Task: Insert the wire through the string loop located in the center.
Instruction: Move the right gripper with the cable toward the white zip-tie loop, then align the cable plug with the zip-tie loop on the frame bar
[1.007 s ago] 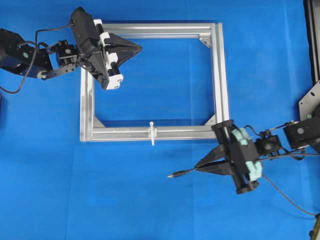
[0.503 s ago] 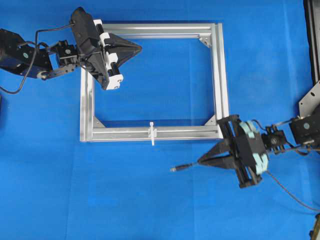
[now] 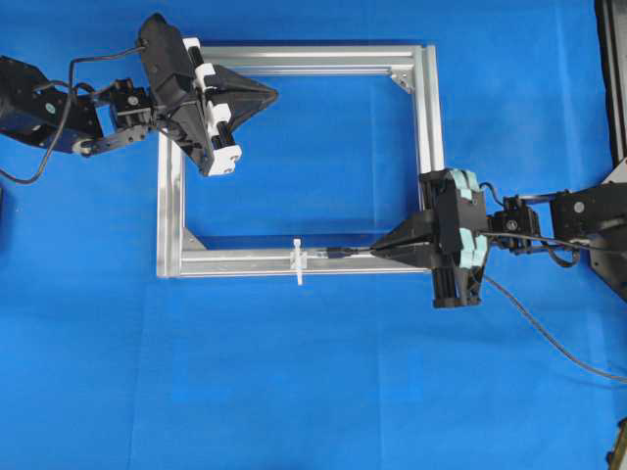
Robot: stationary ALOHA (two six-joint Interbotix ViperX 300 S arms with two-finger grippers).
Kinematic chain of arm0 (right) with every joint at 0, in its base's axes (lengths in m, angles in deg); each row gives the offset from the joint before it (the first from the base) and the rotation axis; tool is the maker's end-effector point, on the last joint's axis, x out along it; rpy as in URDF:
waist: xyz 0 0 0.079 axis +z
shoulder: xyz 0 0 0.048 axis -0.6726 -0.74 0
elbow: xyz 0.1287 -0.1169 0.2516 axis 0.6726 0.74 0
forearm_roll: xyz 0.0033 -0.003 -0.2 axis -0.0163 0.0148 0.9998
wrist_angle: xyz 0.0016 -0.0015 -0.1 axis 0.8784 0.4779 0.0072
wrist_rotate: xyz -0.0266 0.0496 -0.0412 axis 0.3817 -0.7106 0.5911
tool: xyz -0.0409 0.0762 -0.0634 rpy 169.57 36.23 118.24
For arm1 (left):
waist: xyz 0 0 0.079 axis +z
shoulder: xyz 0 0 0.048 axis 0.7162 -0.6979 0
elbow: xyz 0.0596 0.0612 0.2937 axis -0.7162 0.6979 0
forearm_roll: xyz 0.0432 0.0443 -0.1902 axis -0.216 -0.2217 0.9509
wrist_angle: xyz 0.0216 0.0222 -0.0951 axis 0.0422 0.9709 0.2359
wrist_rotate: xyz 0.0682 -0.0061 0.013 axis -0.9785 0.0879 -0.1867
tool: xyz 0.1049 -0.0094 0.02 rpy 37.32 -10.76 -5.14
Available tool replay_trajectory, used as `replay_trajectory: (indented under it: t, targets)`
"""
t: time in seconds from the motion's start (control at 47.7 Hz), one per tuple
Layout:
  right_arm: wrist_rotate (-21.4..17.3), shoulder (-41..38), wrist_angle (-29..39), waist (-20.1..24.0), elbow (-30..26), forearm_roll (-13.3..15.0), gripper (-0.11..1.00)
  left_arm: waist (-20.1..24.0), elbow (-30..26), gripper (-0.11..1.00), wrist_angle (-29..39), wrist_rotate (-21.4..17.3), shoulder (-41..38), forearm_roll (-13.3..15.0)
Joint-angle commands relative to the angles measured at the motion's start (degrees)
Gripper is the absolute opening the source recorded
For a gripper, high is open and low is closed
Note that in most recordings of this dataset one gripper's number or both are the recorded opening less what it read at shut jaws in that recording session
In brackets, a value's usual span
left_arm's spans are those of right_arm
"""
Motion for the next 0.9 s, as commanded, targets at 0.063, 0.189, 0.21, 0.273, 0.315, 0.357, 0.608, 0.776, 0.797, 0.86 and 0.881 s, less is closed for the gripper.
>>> replay_trajectory:
  t: [0.063,0.189,0.21,0.273,0.315,0.357,0.608,0.776,0.797,0.86,0.881]
  targets:
    - [0.1,0.4,-0.8,-0.1,-0.9,-0.2,-0.03,0.1,-0.4,0.00,-0.5,-0.1,1.7,-0.1]
    - [0.0,0.4,-0.8,-0.1,-0.9,-0.2,-0.03,0.1,-0.4,0.00,-0.6,-0.1,1.6,-0.1]
    - [0.0,0.4,-0.8,-0.1,-0.9,-0.2,-0.03,0.1,-0.4,0.00,-0.6,-0.1,1.7,-0.1]
    - [0.0,0.4,-0.8,-0.1,-0.9,-0.2,-0.03,0.1,-0.4,0.00,-0.6,-0.1,1.6,-0.1]
    - [0.1,0.4,-0.9,-0.2,-0.9,-0.2,-0.03,0.1,-0.4,0.00,-0.6,-0.1,1.6,-0.1]
    - [0.0,0.4,-0.9,-0.1,-0.9,-0.2,-0.03,0.1,-0.4,0.00,-0.6,-0.1,1.7,-0.1]
    - [0.1,0.4,-1.0,-0.1,-0.9,-0.2,-0.03,0.1,-0.5,0.00,-0.6,-0.1,1.6,-0.1]
    - [0.0,0.4,-1.0,-0.1,-0.9,-0.2,-0.03,0.1,-0.4,0.00,-0.6,-0.1,1.6,-0.1]
    - [0.0,0.4,-1.0,-0.1,-0.9,-0.2,-0.03,0.1,-0.4,0.00,-0.6,-0.1,1.6,-0.1]
    - [0.1,0.4,-1.2,-0.1,-0.9,-0.2,-0.03,0.1,-0.5,0.00,-0.6,-0.1,1.6,-0.2]
    - [0.1,0.4,-1.3,-0.1,-0.9,-0.2,-0.03,0.1,-0.4,0.00,-0.6,-0.1,1.7,-0.2]
